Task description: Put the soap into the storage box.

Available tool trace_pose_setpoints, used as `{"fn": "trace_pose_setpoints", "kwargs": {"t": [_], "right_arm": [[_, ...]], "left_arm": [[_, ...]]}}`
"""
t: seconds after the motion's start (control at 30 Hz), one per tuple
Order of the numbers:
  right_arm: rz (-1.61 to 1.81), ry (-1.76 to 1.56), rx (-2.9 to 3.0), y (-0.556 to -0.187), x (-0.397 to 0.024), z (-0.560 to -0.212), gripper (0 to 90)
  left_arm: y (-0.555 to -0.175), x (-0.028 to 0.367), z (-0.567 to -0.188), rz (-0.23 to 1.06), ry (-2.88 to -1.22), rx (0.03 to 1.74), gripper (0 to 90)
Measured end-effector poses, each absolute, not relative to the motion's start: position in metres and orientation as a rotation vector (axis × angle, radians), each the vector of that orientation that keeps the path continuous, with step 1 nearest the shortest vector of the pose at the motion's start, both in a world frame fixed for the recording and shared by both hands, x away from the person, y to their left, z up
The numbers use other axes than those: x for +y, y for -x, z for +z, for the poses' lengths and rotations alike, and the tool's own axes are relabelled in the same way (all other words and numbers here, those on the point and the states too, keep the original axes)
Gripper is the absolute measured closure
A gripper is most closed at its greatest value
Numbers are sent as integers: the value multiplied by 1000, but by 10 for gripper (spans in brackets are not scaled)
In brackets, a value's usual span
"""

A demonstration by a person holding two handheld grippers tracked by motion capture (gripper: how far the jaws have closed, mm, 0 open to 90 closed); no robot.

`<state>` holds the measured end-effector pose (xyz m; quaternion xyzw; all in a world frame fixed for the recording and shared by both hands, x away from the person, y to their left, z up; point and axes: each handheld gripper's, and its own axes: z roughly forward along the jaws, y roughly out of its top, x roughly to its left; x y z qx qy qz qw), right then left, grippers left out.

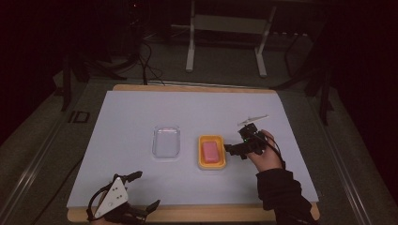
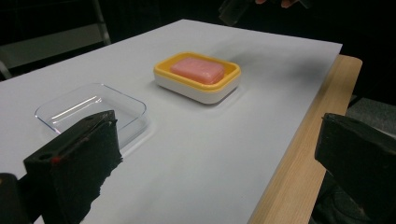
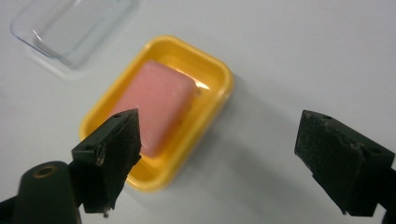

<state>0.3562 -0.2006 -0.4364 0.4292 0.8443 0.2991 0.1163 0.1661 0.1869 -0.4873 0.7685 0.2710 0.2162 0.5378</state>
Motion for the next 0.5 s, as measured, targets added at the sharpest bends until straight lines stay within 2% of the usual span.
{"fn": "trace_pose_setpoints", "kwargs": {"t": [0.5], "right_arm": [[837,-1220,2446,-329,-240,-453,140]], "left_arm": [[-166,187,-488,514,-1832,644,5]]}}
